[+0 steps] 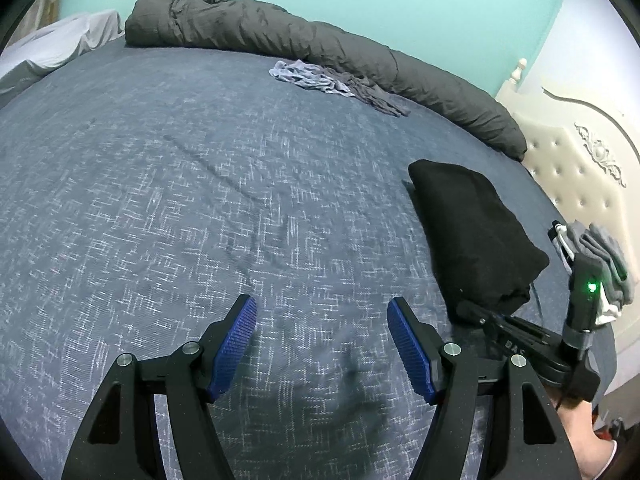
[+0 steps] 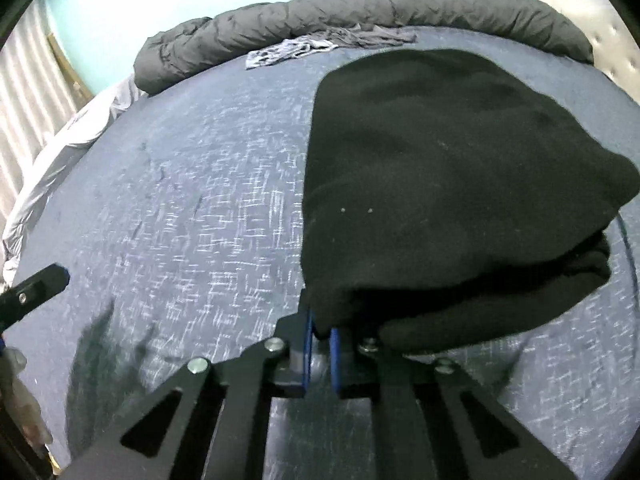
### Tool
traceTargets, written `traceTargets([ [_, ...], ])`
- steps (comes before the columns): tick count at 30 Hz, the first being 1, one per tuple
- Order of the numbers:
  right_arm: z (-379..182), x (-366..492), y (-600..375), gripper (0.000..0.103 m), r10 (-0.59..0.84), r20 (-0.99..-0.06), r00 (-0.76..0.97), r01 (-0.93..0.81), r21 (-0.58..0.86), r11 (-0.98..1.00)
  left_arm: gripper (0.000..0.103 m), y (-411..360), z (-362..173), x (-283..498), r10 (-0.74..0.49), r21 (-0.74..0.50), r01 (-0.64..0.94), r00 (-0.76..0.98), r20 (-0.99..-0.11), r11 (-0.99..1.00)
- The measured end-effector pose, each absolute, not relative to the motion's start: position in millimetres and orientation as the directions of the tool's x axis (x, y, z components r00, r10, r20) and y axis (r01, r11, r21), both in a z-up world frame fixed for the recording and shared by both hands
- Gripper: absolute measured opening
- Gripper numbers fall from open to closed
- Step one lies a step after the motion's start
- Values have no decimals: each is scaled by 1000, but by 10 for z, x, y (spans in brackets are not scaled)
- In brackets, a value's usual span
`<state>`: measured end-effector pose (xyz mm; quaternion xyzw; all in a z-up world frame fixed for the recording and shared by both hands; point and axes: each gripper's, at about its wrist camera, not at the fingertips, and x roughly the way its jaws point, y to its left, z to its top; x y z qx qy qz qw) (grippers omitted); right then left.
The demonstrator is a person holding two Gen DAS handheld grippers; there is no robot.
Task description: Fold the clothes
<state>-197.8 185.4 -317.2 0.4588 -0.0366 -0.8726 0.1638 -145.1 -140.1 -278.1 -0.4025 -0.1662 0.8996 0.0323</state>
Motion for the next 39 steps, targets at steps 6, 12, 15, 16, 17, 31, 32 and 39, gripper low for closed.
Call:
traceTargets([
  [6, -3019, -1815, 2077, 5, -354, -768, -534, 259, 250, -933, 72, -1396, -2721, -1369, 187, -330, 84, -684, -706, -940],
  [12, -2955, -1540, 2395, 5, -375, -763, -526, 255, 280, -926, 72, -1297, -2668, -1286, 202, -347, 76, -690, -695, -935],
  [15, -2939, -1413, 2560, 5, -379, -763, -524, 239, 296, -925, 72, -1204, -2668, -1258, 215, -347, 59, -684, -697, -936],
  [16, -2934, -1368, 2635, 5, -381, -762, -524, 231, 304, -924, 72, -1173, -2668, -1249, 220, -347, 53, -682, -697, -936],
  [17, -2928, -1313, 2707, 5, -384, -760, -524, 222, 313, -923, 72, -1141, -2668, -1241, 225, -347, 47, -680, -698, -937],
  [31, -2899, -917, 3695, 5, -349, -778, -523, 132, 331, -934, 72, -429, -2732, -1324, 307, -335, -75, -617, -725, -939],
  [32, -2900, -907, 3752, 5, -343, -782, -521, 127, 327, -936, 72, -380, -2738, -1335, 313, -332, -87, -611, -727, -939],
  [39, -2902, -844, 4145, 5, -304, -806, -509, 92, 300, -950, 72, 13, -2865, -1426, 376, -341, -168, -535, -757, -925],
])
